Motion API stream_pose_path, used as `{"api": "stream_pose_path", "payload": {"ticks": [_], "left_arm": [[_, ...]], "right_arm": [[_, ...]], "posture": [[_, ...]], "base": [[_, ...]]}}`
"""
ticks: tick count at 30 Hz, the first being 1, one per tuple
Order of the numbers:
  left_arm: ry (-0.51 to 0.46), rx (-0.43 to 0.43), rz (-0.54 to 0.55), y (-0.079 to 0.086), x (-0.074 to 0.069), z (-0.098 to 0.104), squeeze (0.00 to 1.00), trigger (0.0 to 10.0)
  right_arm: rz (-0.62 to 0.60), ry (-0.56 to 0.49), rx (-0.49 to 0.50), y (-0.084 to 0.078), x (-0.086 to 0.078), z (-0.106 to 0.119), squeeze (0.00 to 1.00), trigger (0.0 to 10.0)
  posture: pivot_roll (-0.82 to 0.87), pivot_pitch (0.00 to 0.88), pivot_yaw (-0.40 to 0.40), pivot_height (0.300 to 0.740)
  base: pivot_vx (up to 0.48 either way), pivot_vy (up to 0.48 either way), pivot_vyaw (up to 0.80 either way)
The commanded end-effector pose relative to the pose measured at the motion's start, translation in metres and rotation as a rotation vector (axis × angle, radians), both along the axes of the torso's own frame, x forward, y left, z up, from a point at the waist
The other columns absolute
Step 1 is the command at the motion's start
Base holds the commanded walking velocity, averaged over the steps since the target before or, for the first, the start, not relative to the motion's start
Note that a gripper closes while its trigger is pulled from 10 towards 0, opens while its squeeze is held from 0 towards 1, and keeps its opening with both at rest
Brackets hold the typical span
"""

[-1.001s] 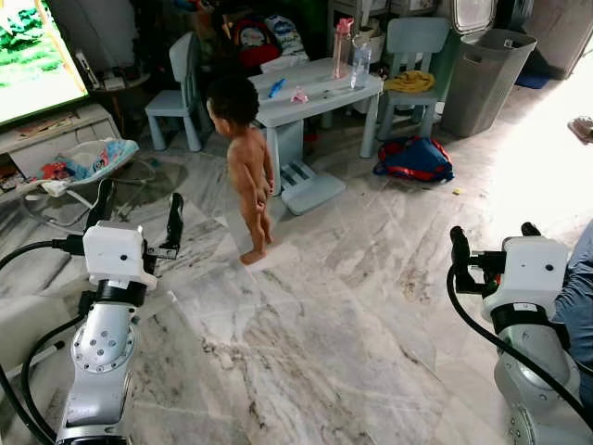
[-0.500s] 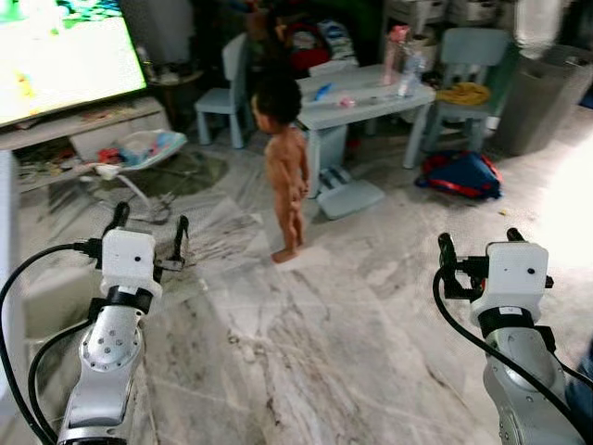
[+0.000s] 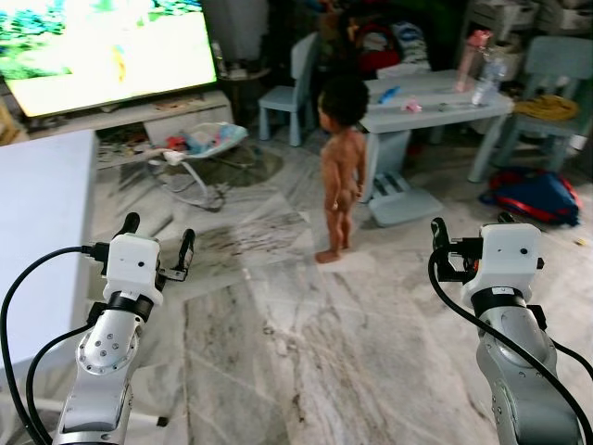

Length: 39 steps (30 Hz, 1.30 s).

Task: Hang keys on a hook

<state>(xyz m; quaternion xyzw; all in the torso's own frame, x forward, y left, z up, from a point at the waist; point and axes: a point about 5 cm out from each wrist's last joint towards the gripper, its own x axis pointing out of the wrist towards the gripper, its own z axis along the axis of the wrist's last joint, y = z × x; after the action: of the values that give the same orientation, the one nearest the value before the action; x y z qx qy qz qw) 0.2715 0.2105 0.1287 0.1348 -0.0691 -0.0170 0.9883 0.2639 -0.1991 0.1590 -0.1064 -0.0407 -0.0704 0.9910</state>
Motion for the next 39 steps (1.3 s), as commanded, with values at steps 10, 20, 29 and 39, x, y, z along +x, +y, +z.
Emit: {"api": "stream_pose_path", "payload": {"ticks": [10, 20, 29, 39], "left_arm": [[0.018, 0.019, 0.021, 0.003, 0.0, 0.003, 0.0, 10.0], [0.075, -0.088, -0.012, 0.003, 0.0, -0.004, 0.0, 10.0], [0.074, -0.175, 0.004, -0.001, 0.0, -0.003, 0.0, 10.0], [0.054, -0.169, 0.023, -0.01, 0.003, -0.005, 0.0, 10.0]], "right_arm": [[0.025, -0.009, 0.02, 0.006, 0.004, 0.001, 0.0, 10.0], [0.021, 0.004, 0.022, 0.003, 0.0, -0.002, 0.0, 10.0], [0.031, 0.004, 0.065, 0.005, -0.001, -0.004, 0.0, 10.0], [0.073, 0.007, 0.017, -0.001, 0.004, 0.002, 0.0, 10.0]], "posture": [[-0.07, 0.0, 0.06, 0.74], [-0.07, 0.0, 0.068, 0.74], [-0.07, 0.0, 0.069, 0.74], [-0.09, 0.0, -0.002, 0.74]], "base": [[0.0, 0.0, 0.8], [0.0, 0.0, 0.8], [0.0, 0.0, 0.09], [0.0, 0.0, 0.0]]}}
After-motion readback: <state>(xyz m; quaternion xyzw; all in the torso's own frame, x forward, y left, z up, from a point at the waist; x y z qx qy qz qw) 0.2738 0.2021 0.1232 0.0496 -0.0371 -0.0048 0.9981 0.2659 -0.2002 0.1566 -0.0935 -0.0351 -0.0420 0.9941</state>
